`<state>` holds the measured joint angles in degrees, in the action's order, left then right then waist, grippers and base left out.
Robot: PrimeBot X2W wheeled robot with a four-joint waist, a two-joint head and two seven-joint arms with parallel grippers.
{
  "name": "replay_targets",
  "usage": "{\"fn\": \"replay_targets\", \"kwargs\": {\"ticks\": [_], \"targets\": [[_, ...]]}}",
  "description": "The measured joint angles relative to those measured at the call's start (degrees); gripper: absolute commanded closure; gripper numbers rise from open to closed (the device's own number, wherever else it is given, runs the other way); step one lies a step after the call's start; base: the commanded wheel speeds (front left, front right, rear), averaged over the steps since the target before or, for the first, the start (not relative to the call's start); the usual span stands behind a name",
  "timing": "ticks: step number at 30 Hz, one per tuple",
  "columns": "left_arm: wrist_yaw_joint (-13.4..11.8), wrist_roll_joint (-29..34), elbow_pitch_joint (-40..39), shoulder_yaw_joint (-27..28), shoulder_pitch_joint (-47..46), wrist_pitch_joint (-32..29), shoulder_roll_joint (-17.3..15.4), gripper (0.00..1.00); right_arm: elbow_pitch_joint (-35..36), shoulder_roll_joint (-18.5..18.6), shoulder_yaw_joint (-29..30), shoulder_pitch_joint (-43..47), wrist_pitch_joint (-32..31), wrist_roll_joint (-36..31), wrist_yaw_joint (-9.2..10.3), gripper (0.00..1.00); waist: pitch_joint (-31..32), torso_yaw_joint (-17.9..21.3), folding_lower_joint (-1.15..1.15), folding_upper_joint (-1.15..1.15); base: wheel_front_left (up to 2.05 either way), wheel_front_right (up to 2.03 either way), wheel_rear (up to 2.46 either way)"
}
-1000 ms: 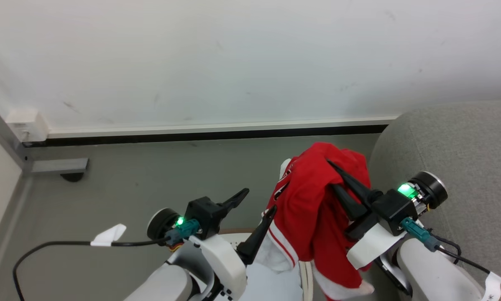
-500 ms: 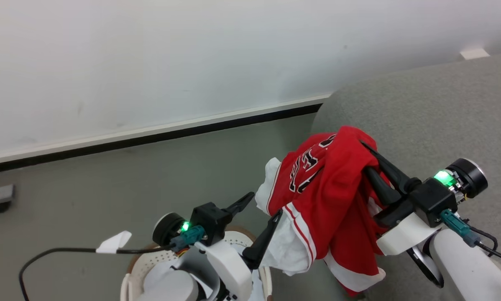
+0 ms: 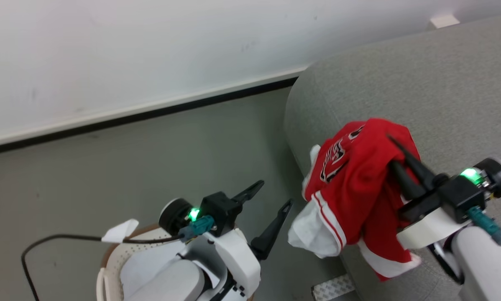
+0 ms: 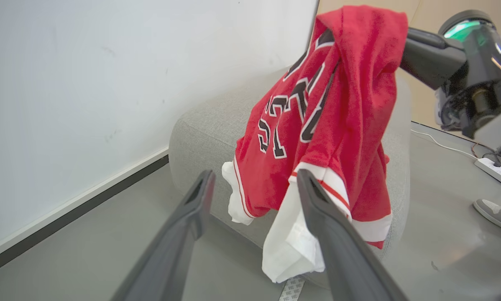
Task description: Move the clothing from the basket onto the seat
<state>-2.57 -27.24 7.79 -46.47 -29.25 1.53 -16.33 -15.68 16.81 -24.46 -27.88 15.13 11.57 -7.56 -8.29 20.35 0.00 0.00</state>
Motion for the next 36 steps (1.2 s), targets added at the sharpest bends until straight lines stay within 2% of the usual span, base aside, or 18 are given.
{"fn": "replay_targets", "kwargs": {"ticks": [7,16,21,26,30,33,34,36], "targets": [[0.8,1.5,-1.7,-0.4,-4.6,-1.5,-0.1,0.0,0.3,1.6,5.3,-7.8,0.0,-0.4,-0.01,1.0,-5.5,-2.0,0.0,0.0,0.0,0.0,0.0],[1.5,3.3,-4.0,0.6,-12.5,-2.5,-0.1,0.0,-6.1,7.5,18.5,-27.6,-2.1,-0.7,-0.01,1.0,-16.1,-6.1,0.01,0.0,0.0,0.0,0.0],[1.6,4.8,-5.7,1.0,-15.8,-2.7,-0.1,0.0,-12.8,12.0,26.2,-36.4,-4.7,-1.3,-0.01,1.0,-22.5,-8.5,0.01,0.0,0.0,0.0,0.0],[1.6,5.5,-6.9,1.2,-18.1,-2.4,0.4,0.0,-22.4,15.2,35.3,-40.2,-4.5,-6.0,0.0,1.0,-28.5,-10.7,0.02,0.0,0.0,0.0,0.0],[1.3,5.7,-6.6,1.5,-18.4,-1.8,0.2,0.0,-30.6,15.4,43.4,-39.6,-2.6,-10.5,0.0,1.0,-32.0,-12.5,0.02,0.0,0.0,0.0,0.0],[1.1,5.7,-6.0,1.6,-18.2,-1.0,-0.5,0.0,-35.6,13.6,49.1,-36.8,-1.4,-14.0,0.0,1.0,-33.3,-13.5,0.02,0.0,0.0,0.0,0.0],[1.0,5.6,-5.8,1.7,-17.9,-0.8,-0.6,0.0,-36.7,12.5,51.0,-35.7,-1.0,-14.9,-0.01,0.98,-33.3,-13.6,0.02,0.0,0.0,0.0,0.0],[0.6,5.4,-5.1,2.0,-16.9,-0.1,-0.8,0.0,-37.6,10.9,53.1,-33.9,-0.4,-17.0,-0.01,0.6,-32.6,-13.6,0.01,0.0,0.0,0.0,0.0]]}}
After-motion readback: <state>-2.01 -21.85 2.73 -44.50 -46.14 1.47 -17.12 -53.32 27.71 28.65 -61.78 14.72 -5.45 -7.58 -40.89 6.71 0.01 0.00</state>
